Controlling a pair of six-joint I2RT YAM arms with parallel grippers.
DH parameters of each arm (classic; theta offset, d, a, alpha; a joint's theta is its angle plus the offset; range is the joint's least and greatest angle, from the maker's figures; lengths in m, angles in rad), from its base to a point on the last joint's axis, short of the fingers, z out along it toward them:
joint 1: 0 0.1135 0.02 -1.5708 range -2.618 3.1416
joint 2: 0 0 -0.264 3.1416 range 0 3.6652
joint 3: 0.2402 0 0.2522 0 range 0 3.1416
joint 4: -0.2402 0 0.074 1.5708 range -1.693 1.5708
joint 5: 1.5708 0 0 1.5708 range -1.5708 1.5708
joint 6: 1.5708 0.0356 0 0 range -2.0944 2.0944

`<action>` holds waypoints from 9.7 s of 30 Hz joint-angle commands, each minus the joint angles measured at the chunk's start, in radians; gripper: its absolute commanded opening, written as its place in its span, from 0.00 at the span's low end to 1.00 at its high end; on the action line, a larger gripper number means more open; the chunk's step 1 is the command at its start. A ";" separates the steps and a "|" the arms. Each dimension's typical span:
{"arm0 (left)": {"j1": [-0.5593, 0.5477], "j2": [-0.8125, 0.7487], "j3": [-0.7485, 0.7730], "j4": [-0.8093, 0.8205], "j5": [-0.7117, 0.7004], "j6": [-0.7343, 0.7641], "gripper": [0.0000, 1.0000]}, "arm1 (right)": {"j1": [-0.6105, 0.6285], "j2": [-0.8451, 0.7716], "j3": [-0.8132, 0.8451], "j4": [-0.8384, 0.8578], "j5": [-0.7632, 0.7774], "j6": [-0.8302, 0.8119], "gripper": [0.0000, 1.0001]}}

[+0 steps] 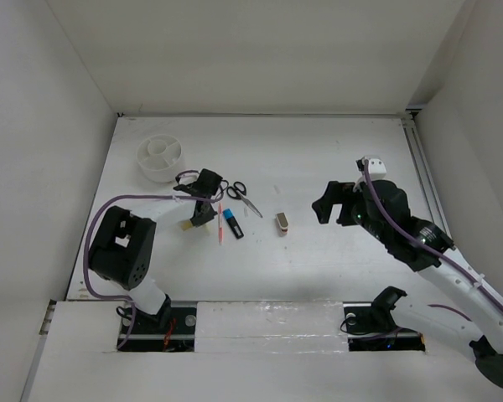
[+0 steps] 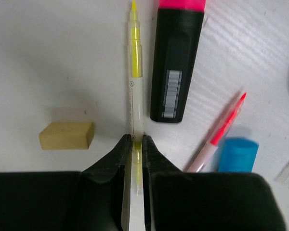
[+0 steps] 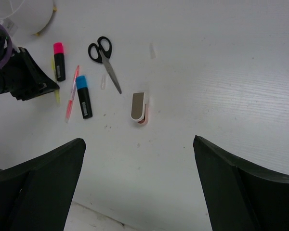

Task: Sort the stationery into containers
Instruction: Pick up the pen from the center of the board, then close the pen cap on the pen.

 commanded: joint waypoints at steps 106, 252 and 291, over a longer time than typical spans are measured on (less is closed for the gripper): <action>-0.031 -0.738 0.000 0.052 0.900 0.521 0.00 | -0.063 0.536 0.015 1.042 -0.296 0.563 0.00; 0.006 -0.723 0.002 0.033 0.859 0.511 0.00 | 0.088 0.697 -0.031 1.359 -0.280 0.681 0.00; 0.006 -0.723 0.002 0.033 0.846 0.502 0.00 | 0.046 0.660 -0.004 1.337 -0.259 0.663 0.00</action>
